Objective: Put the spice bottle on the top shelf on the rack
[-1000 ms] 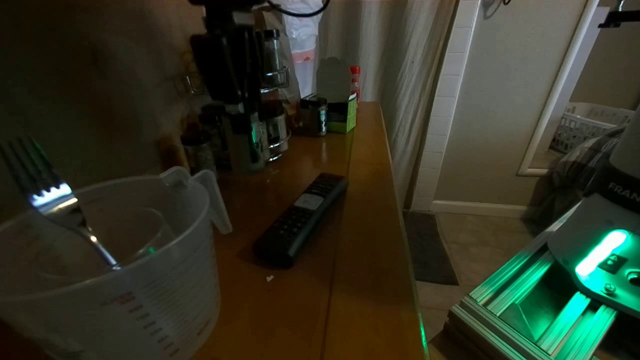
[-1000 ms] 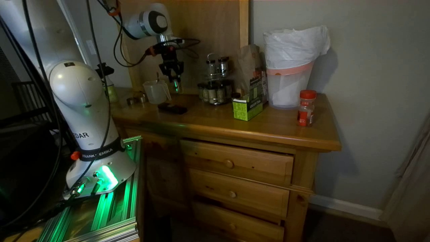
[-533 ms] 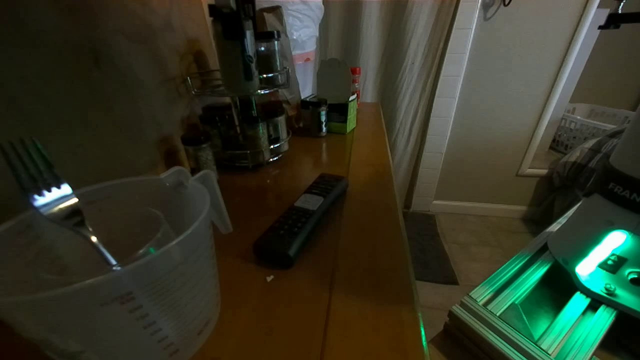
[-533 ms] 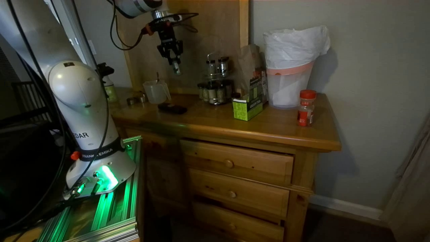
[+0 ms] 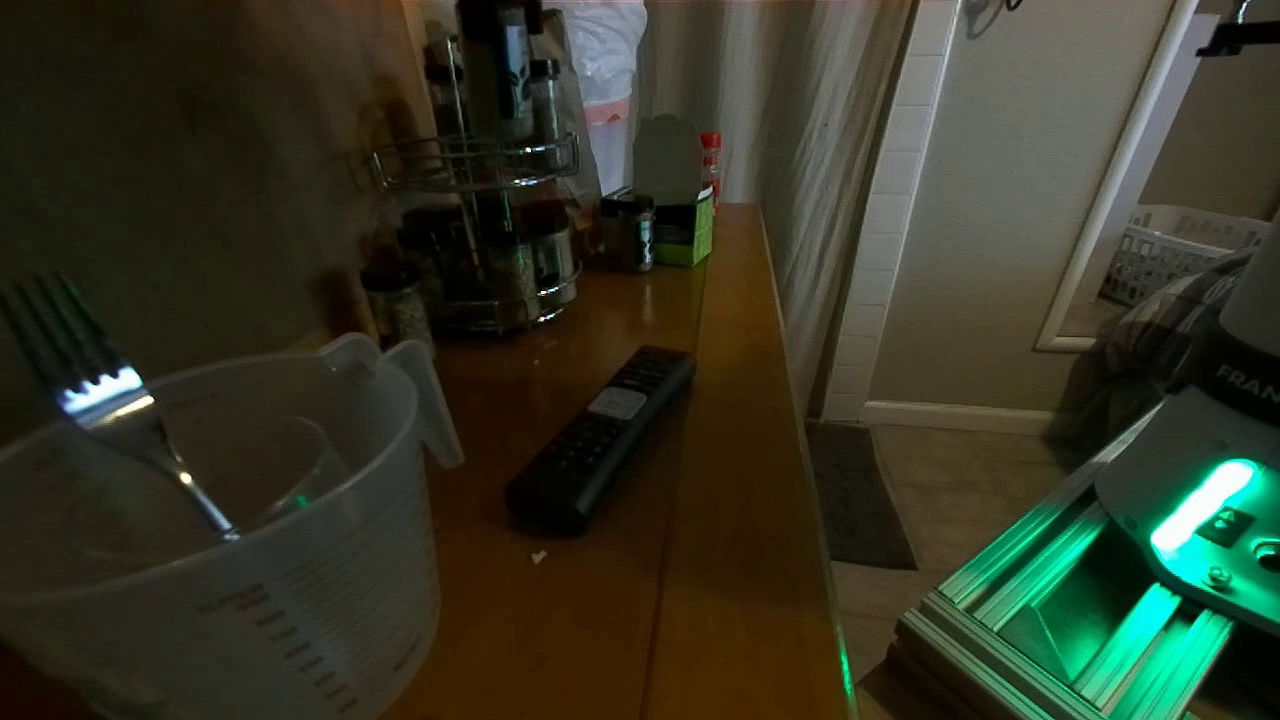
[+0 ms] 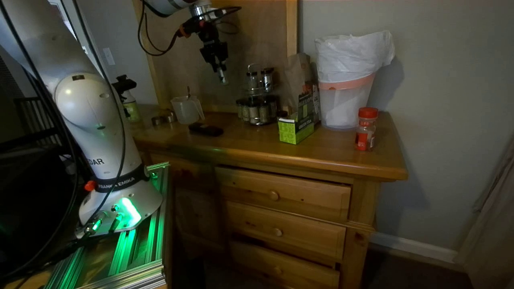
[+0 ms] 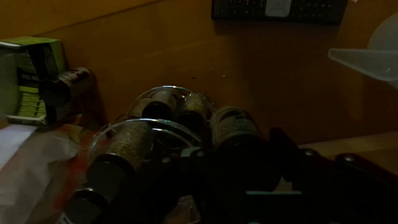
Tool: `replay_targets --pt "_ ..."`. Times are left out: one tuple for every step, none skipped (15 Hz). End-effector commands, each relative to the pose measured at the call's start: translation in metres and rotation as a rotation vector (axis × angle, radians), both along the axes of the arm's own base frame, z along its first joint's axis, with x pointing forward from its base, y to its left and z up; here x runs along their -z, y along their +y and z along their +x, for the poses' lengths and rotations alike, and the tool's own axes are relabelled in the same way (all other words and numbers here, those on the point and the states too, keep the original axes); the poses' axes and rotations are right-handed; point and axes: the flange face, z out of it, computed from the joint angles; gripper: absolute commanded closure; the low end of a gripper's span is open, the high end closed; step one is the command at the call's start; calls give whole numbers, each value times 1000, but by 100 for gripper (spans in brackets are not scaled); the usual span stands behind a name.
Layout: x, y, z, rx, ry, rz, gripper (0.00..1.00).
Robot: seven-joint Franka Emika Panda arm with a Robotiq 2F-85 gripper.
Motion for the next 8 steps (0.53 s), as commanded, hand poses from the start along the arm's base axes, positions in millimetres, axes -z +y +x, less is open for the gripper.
replay_targets --pt "-16 -24 3 177 -82 20 76" --pt "-18 -28 5 226 -96 24 76" --pt "-18 -29 4 274 -112 20 76" --pt "-18 -30 2 320 -130 17 76" --pt "-12 -29 -2 356 -159 2 76" --pt "-8 -28 -6 382 -162 -4 76" --pt "-3 -29 -11 418 -182 -11 76" --pt "2 -29 -14 446 -188 -11 76"
